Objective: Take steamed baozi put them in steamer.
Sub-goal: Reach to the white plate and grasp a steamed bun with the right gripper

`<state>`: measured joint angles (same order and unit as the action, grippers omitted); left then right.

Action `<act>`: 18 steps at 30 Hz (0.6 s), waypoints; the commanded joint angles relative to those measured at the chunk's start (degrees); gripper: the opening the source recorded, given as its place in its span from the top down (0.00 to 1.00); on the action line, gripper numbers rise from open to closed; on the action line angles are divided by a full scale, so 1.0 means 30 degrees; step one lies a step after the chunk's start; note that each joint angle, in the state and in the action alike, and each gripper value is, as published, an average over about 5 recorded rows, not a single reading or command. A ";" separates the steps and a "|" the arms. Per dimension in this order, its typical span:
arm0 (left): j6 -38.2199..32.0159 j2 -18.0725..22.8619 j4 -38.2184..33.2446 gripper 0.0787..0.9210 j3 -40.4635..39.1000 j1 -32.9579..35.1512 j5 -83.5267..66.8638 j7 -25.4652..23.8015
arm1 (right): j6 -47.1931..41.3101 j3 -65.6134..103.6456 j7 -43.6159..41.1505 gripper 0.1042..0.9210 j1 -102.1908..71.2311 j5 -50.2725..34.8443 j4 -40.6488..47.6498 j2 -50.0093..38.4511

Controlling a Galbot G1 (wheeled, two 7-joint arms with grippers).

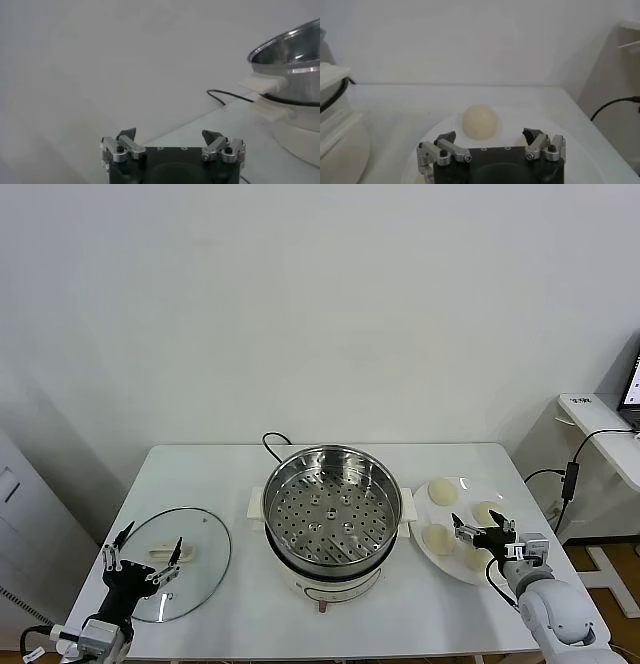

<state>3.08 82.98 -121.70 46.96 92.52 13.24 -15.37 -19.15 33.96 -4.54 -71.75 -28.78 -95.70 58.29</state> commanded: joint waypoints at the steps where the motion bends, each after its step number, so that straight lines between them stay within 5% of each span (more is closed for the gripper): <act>1: -0.0030 0.0039 0.0028 0.12 0.0081 0.0014 0.0030 -0.0085 | 0.0041 -0.0022 -0.0298 0.12 0.0015 -0.0361 0.0045 -0.0257; 7: -0.0166 0.0013 -0.0004 0.12 0.0181 0.0077 0.0011 -0.0087 | 0.0618 -0.0006 -0.1651 0.12 0.0223 0.0502 0.0036 -0.1296; 18: -0.0279 -0.0033 -0.0024 0.12 0.0207 0.0039 -0.0037 -0.0079 | 0.6650 -0.5227 -1.3582 0.12 0.8533 0.8118 0.5492 -1.1026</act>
<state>2.33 82.87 -121.75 47.72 92.91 13.11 -15.58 -6.21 23.44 -30.61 -55.59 -12.70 -85.56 37.69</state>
